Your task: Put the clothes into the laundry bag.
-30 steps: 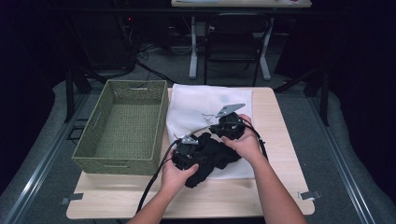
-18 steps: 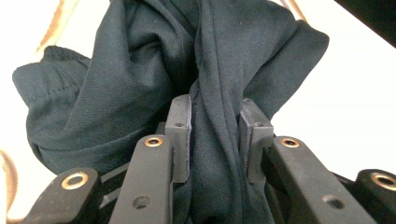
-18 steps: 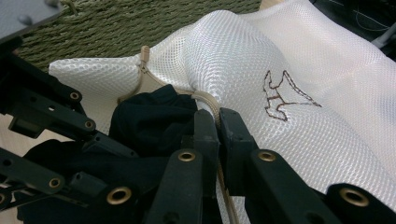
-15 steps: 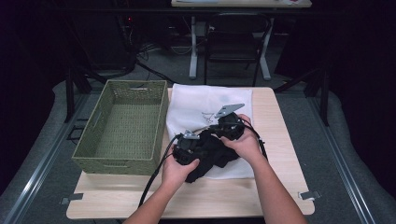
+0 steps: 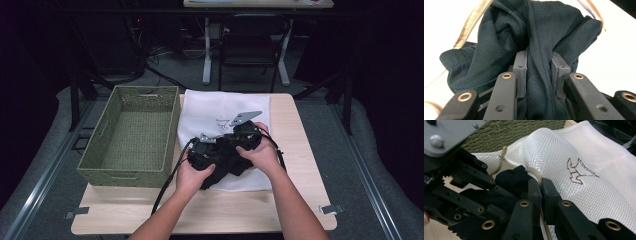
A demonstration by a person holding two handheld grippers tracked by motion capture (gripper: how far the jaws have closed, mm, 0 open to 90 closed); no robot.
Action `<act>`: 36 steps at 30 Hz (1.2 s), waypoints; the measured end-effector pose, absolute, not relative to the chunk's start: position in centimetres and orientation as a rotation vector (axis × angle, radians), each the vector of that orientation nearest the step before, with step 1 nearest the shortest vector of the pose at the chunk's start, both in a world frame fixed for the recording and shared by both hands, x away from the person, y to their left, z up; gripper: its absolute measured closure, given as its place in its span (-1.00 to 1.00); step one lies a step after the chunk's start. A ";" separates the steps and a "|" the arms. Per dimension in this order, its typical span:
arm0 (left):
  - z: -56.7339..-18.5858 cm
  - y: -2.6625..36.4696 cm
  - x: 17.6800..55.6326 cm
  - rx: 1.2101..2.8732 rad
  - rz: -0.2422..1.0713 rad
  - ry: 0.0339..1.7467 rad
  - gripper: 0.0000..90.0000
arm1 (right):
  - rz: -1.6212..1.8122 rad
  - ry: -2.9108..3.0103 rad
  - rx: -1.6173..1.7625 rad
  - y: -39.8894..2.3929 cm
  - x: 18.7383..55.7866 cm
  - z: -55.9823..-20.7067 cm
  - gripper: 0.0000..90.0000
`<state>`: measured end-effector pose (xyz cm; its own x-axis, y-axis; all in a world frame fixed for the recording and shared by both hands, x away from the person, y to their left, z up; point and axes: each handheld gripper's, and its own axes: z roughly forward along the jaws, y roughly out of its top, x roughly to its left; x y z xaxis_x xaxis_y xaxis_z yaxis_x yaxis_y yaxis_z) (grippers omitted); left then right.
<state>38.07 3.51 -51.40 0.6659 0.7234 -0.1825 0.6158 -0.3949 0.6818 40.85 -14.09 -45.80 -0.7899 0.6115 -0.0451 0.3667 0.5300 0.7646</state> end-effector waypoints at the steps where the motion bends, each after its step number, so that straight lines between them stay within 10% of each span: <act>1: -51.5 3.5 38.1 2.130 0.183 1.032 0.57 | 1.125 2.467 0.820 -14.1 40.9 -45.9 0.93; 36: -52.8 3.7 38.7 2.055 0.148 1.090 0.29 | 1.124 2.460 0.811 -14.2 40.8 -45.7 0.95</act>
<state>38.66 3.68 -52.84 0.6236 0.7427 -0.2440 0.6505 -0.3199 0.6889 40.77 -14.18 -45.72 -0.7888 0.6126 -0.0498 0.3634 0.5303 0.7660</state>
